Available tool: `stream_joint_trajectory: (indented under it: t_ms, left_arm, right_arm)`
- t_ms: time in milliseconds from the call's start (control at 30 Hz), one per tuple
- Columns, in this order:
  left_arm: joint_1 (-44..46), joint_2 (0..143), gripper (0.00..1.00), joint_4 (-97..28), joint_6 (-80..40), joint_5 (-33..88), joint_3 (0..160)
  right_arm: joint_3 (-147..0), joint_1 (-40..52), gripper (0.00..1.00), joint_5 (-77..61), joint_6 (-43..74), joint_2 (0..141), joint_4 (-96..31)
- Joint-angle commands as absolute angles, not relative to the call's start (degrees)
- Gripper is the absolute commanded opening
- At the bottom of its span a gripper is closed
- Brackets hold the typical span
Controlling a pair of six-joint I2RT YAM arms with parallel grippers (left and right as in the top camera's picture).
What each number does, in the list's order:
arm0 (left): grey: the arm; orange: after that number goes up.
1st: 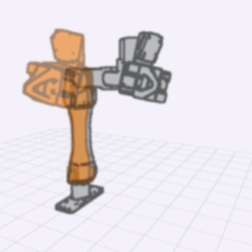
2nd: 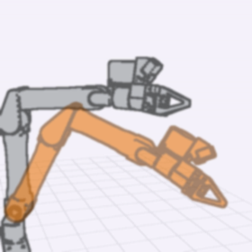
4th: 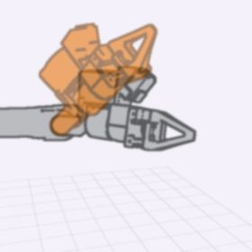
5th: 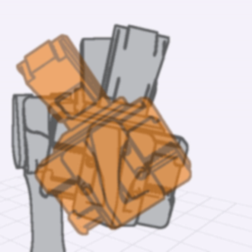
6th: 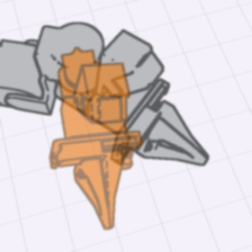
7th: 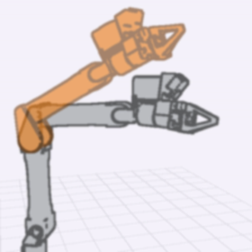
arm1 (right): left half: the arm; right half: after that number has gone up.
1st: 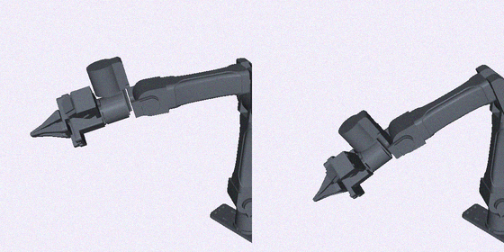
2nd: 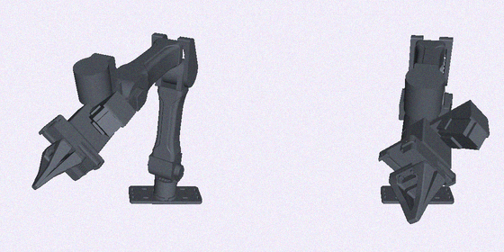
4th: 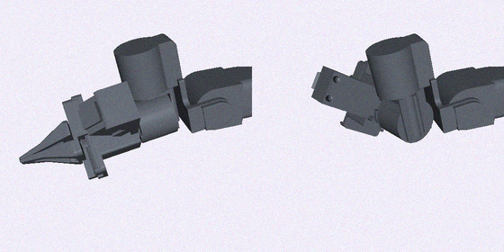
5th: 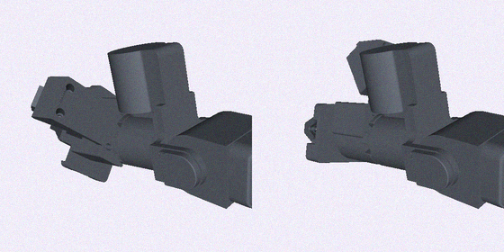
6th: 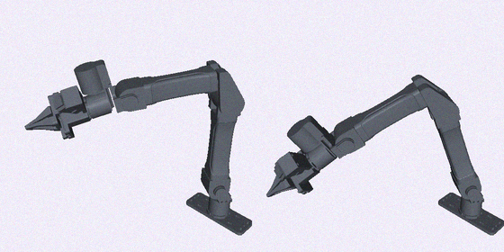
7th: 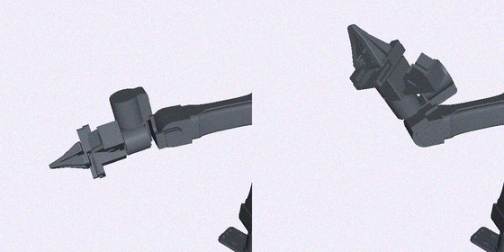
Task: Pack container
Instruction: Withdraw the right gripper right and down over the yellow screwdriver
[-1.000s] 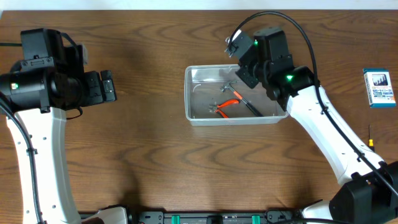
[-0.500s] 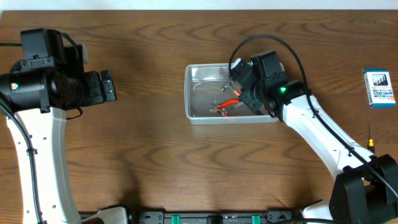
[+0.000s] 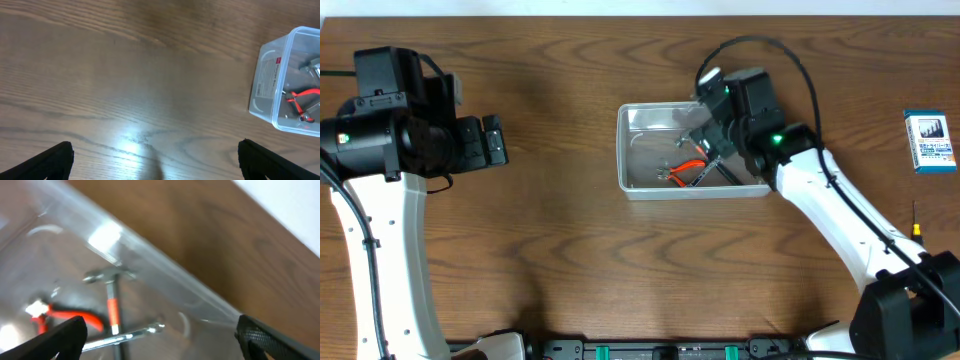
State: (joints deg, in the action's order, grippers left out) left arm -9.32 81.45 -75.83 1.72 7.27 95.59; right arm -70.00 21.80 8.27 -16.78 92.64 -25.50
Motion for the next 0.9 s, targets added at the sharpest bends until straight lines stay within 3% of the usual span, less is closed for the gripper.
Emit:
stream_joint_trajectory:
  t_ms: [0,133,400,633,867]
  left_arm:
    - [-9.58,81.62,0.98,-76.12,1.67,6.79,96.60]
    - [-9.58,81.62,0.98,-76.12,1.67,6.79,96.60]
    - [-9.58,81.62,0.98,-76.20,1.65,6.81,96.60]
    - [-9.58,81.62,0.98,-76.25,1.63,6.81,96.60]
    - [-9.58,81.62,0.98,-76.25,1.65,6.81,96.60]
  right_arm:
    - [-72.01,18.70,0.99,16.99,-10.41,88.99,-26.96]
    - [-72.01,11.31,0.99,16.58,-6.33,85.65,-34.17]
    - [-72.01,-0.03,0.99,2.96,-4.38,80.38,-59.90]
    - [-71.99,-7.64,0.99,3.40,-5.30,80.14,-68.12]
    - [-71.20,-16.19,0.99,6.81,-10.37,80.16,-67.72]
